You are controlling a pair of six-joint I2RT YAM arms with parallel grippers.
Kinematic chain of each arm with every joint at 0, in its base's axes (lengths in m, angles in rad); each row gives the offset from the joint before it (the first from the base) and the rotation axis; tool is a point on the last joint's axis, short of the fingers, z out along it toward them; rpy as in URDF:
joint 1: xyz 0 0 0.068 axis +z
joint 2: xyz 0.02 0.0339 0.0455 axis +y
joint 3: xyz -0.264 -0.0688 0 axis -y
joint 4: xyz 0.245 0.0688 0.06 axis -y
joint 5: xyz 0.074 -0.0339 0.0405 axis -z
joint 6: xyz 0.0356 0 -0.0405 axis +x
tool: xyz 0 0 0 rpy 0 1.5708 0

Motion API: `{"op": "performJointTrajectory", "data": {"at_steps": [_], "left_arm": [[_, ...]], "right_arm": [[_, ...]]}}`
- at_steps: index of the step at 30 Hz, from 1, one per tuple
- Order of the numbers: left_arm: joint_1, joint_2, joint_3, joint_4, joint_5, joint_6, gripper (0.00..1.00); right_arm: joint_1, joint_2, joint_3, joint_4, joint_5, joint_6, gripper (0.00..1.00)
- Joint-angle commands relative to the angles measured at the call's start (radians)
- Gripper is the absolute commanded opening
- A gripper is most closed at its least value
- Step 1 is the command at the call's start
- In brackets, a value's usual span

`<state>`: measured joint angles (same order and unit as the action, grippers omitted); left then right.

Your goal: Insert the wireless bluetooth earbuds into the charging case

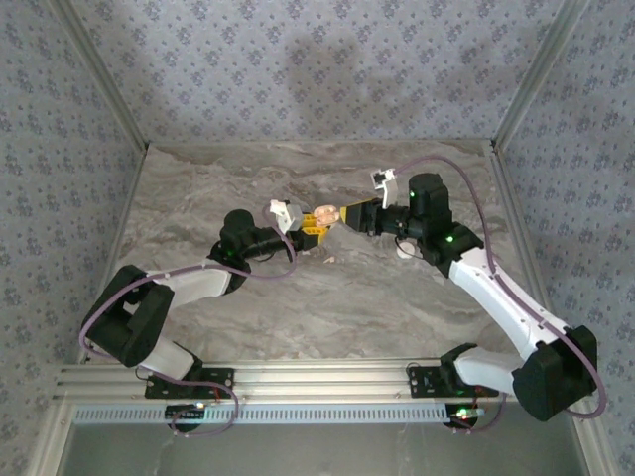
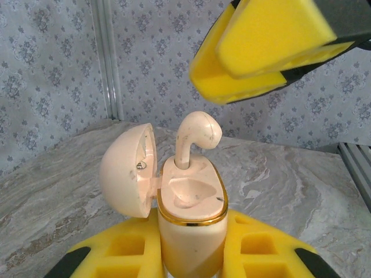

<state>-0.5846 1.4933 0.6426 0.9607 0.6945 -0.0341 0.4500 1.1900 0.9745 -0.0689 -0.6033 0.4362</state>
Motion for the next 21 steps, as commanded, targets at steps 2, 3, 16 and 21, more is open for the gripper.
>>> {"op": "performJointTrajectory", "data": {"at_steps": [2, 3, 16, 21], "left_arm": [[0.003, -0.026, 0.029, 0.012, 0.016, 0.018, 0.19], [0.003, -0.027, 0.031, 0.01, 0.016, 0.017, 0.19], [0.002, -0.023, 0.042, 0.004, 0.019, 0.014, 0.19], [0.003, -0.022, 0.046, 0.003, 0.02, 0.014, 0.19]], "right_arm": [[0.0, 0.017, -0.007, 0.027, -0.05, 0.027, 0.26], [-0.001, 0.02, -0.008, 0.027, -0.053, 0.027, 0.25], [0.022, 0.051, 0.0, 0.031, -0.075, 0.021, 0.19], [0.031, 0.058, 0.005, 0.026, -0.069, 0.016, 0.18]]}}
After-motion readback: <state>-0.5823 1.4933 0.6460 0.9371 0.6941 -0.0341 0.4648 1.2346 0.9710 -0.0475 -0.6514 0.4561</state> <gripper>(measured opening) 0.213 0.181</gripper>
